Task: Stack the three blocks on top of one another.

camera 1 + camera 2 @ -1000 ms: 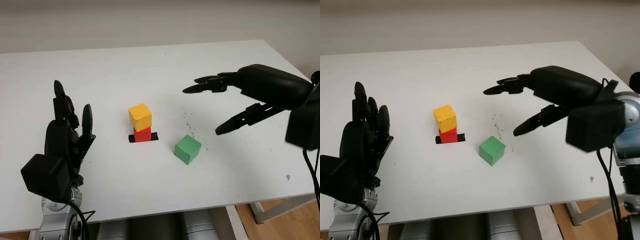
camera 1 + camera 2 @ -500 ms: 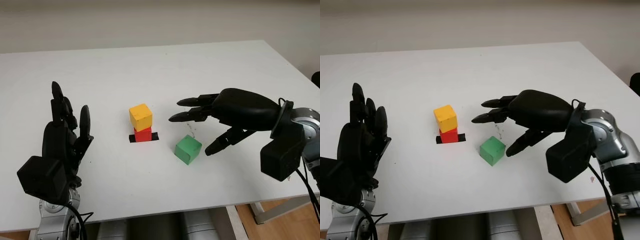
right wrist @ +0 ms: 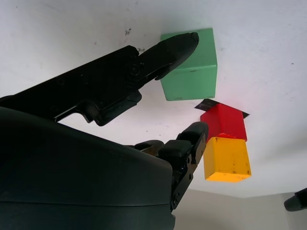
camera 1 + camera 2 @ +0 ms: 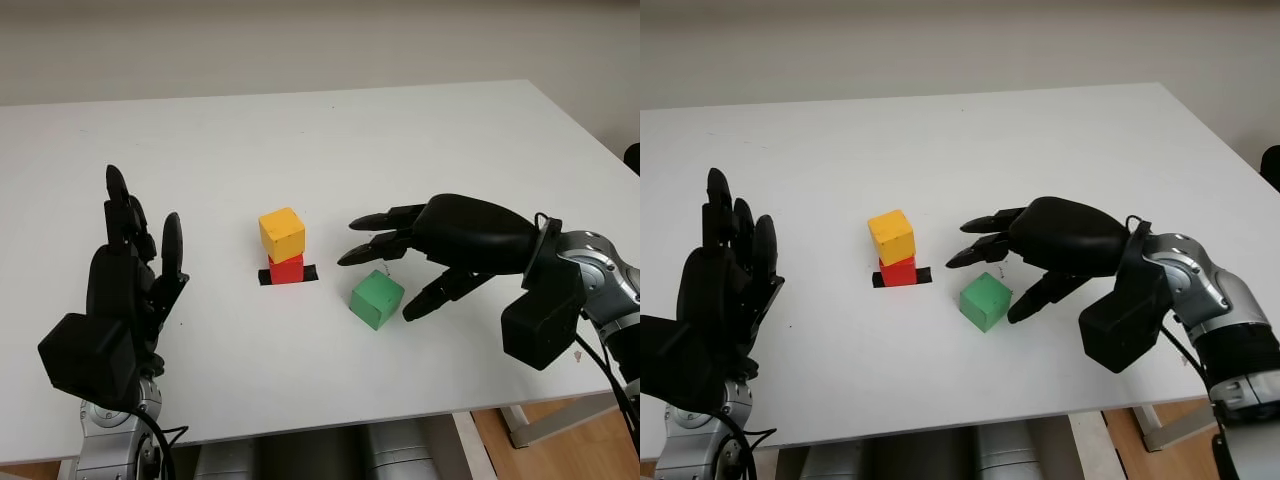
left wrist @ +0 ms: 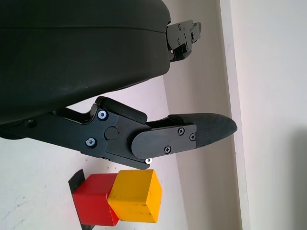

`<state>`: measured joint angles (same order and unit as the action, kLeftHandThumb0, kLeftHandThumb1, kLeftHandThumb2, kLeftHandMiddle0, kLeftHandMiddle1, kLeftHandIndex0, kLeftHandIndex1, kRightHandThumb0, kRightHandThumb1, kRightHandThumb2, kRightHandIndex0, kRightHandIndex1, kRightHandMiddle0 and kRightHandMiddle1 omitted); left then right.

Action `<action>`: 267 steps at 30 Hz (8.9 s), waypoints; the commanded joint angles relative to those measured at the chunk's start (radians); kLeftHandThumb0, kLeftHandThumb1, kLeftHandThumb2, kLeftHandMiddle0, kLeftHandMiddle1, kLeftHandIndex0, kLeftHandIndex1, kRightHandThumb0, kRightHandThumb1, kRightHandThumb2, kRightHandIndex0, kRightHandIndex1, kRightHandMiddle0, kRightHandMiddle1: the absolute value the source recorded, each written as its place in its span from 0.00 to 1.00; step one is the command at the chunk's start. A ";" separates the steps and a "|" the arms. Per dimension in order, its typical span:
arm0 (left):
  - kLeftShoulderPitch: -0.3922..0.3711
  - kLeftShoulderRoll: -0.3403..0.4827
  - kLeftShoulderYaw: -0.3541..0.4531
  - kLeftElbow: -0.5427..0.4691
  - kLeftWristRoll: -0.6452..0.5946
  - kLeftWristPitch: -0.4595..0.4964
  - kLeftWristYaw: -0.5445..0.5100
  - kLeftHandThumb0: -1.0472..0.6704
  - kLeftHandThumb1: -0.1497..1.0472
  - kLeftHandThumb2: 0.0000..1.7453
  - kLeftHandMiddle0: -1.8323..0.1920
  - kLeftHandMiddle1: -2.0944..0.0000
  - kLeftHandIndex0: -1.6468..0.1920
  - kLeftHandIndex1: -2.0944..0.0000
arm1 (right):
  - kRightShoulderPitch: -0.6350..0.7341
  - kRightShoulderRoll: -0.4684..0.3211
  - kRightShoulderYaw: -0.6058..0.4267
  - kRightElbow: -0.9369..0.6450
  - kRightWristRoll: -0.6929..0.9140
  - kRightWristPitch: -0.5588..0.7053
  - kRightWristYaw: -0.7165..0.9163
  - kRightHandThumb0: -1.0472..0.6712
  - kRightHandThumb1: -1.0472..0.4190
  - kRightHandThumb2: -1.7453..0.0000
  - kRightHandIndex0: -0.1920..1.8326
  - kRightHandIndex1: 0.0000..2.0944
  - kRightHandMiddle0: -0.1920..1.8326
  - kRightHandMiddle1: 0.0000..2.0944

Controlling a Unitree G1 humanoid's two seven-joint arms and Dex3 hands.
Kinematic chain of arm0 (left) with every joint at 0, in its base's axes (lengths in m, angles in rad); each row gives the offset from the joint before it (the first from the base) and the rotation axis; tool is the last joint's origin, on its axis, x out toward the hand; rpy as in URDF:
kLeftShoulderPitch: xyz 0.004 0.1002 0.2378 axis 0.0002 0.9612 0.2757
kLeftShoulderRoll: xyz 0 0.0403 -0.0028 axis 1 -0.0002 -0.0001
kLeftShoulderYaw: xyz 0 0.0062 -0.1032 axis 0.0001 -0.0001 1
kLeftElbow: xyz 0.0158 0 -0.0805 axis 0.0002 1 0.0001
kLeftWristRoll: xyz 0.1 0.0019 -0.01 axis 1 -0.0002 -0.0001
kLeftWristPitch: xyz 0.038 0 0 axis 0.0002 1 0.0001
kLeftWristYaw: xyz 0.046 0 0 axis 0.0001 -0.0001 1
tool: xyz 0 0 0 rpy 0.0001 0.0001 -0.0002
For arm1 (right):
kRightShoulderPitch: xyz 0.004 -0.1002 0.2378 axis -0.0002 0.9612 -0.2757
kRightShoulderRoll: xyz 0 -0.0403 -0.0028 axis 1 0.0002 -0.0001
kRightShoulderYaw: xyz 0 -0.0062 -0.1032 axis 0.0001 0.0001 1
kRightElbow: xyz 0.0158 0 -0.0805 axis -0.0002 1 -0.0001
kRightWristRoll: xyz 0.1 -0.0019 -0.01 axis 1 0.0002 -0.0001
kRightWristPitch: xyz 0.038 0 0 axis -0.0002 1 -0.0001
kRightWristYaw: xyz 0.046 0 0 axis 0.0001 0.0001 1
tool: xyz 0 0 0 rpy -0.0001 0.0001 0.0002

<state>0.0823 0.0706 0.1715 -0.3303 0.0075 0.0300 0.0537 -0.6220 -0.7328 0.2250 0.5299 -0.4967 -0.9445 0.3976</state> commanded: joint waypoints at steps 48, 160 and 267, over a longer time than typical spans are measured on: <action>0.011 -0.002 -0.017 -0.028 0.012 0.018 0.005 0.20 1.00 0.31 1.00 0.99 1.00 1.00 | -0.062 0.022 0.108 0.141 -0.113 -0.062 -0.167 0.30 0.11 0.97 0.36 0.05 0.32 0.55; 0.042 -0.053 -0.069 -0.070 0.090 0.046 0.051 0.21 1.00 0.33 1.00 1.00 1.00 1.00 | -0.712 0.449 0.061 0.567 0.164 0.555 0.250 0.34 0.11 0.97 0.26 0.02 0.29 0.74; -0.025 -0.001 -0.004 -0.004 0.033 0.040 0.019 0.22 1.00 0.32 1.00 0.98 1.00 1.00 | -0.186 0.411 -0.312 0.035 0.643 0.895 0.209 0.09 0.00 0.59 0.00 0.00 0.00 0.00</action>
<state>0.0735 0.0585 0.1613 -0.3405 0.0431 0.0794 0.0747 -0.8275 -0.3331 -0.0782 0.6188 0.1330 -0.0648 0.6212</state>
